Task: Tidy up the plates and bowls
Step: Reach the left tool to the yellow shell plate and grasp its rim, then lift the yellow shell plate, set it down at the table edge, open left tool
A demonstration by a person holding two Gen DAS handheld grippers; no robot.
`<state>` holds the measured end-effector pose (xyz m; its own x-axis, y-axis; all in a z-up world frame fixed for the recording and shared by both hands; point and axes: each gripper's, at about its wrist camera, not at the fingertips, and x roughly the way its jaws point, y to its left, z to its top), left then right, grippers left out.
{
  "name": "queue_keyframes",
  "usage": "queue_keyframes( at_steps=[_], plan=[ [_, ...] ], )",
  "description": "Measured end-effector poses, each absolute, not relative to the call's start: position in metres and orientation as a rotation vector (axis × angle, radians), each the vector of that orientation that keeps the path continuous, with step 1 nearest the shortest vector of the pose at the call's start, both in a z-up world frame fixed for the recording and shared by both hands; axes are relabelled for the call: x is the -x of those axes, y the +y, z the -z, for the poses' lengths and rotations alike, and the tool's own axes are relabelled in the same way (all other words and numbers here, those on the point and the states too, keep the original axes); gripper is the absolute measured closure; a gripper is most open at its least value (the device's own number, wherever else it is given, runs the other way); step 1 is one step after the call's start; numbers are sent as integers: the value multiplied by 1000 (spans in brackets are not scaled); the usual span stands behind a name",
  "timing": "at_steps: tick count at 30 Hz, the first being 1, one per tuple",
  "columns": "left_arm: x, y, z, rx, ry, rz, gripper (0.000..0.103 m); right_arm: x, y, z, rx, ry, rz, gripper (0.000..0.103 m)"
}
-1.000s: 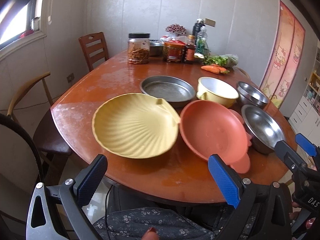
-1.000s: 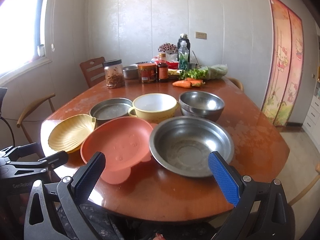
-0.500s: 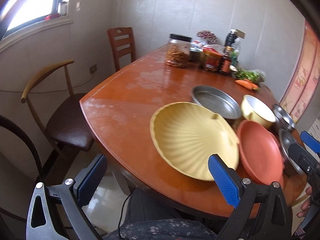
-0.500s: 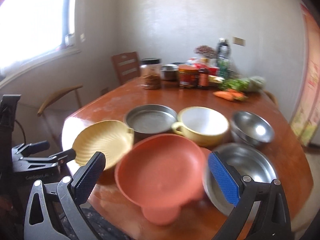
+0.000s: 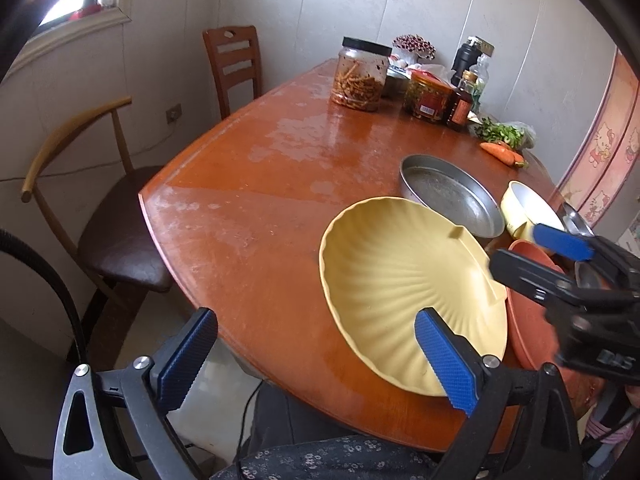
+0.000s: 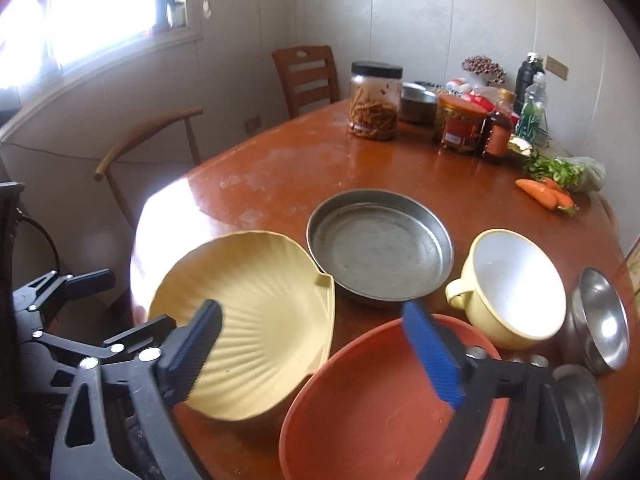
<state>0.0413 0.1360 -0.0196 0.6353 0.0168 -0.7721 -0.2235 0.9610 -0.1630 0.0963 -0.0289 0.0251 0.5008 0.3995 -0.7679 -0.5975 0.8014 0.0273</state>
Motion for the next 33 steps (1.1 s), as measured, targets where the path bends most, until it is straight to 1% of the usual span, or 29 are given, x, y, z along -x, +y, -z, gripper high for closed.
queue_keyframes(
  at_steps=[1, 3, 6, 8, 9, 11, 12, 13, 16, 21, 33],
  plan=[
    [-44, 136, 20, 260, 882, -131, 15, -100, -26, -22, 268, 875, -621, 32],
    [-48, 137, 20, 268, 894, -115, 18, -106, -22, -16, 286, 906, -627, 40],
    [-54, 133, 20, 253, 908, -101, 24, -112, -16, -10, 318, 927, -620, 40],
    [-57, 130, 20, 249, 917, -89, 27, -113, -13, -7, 337, 931, -622, 45],
    [-58, 128, 21, 249, 925, -75, 31, -115, -11, -6, 349, 934, -616, 46],
    [-59, 124, 23, 253, 943, -55, 36, -118, -8, -3, 360, 949, -619, 51],
    [-60, 122, 25, 261, 955, -43, 41, -120, -8, -1, 365, 957, -619, 54],
    [-61, 121, 27, 270, 963, -29, 46, -121, -7, 1, 373, 968, -622, 59],
    [-63, 115, 28, 270, 967, -15, 56, -124, -4, 6, 395, 984, -633, 67],
    [-66, 121, 28, 287, 966, -29, 59, -125, -3, 6, 393, 985, -636, 69],
    [-75, 169, 15, 291, 928, -145, 59, -125, 31, -5, 328, 966, -703, 68]
  ],
)
